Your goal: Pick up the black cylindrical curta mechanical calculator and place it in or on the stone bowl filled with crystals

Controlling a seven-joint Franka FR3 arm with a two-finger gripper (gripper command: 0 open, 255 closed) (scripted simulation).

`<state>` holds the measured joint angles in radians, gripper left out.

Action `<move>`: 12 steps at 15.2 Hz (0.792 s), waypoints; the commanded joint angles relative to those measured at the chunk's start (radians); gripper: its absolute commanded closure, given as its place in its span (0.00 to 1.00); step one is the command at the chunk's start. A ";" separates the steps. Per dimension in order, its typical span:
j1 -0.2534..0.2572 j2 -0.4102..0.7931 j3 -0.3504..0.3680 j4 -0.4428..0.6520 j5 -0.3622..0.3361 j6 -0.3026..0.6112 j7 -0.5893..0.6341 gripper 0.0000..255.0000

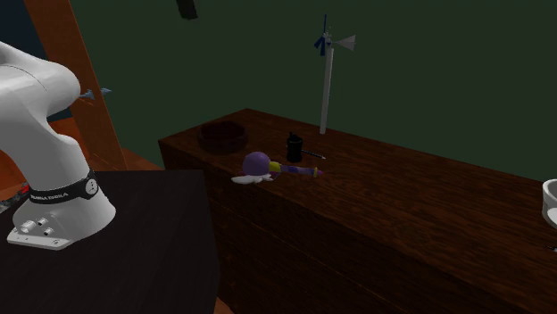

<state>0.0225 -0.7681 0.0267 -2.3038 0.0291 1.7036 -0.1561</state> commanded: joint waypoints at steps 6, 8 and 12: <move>0.018 0.099 0.082 -0.036 0.016 0.124 0.070 0.00; 0.024 0.147 0.114 -0.042 0.019 0.173 0.100 0.00; 0.032 0.256 0.180 -0.039 0.014 0.267 0.162 0.00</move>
<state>0.0525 -0.5393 0.1903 -2.3396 0.0441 1.9429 -0.0101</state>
